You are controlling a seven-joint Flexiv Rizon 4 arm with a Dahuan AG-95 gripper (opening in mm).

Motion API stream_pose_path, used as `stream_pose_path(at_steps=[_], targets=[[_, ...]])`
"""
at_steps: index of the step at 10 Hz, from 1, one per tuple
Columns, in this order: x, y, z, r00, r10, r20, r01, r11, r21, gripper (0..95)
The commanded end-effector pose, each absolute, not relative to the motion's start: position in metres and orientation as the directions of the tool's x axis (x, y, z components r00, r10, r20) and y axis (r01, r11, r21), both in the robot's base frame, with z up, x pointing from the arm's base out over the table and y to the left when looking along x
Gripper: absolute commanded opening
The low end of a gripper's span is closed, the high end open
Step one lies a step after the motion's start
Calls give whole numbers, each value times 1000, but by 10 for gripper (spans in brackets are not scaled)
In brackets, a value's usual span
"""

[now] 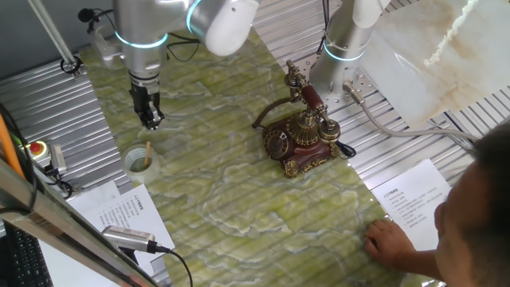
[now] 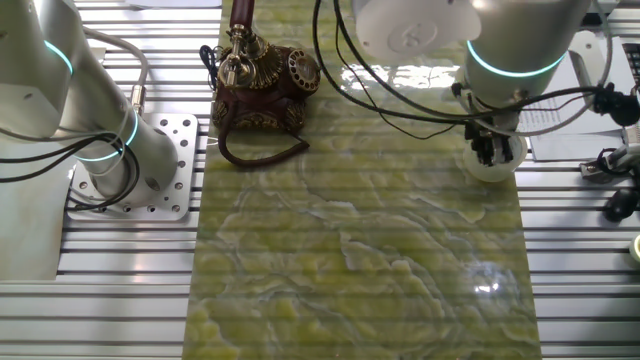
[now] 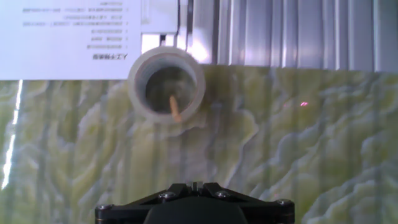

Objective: Dial a number on an old rotary phone

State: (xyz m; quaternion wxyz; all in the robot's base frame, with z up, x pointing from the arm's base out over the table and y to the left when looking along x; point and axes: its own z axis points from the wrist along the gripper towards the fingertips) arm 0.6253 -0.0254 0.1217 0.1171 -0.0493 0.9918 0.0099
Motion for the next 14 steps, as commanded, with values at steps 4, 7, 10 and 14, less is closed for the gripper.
stream_pose_path(at_steps=[4, 7, 10, 14], targets=[[635, -18, 117, -963, -89, -254, -96, 995, 19, 190], [636, -13, 113, -959, -95, -266, -103, 995, 16, 190], [636, -12, 106, -952, -100, -290, -110, 994, 20, 190], [637, -6, 102, -945, -96, -312, -110, 993, 30, 190]])
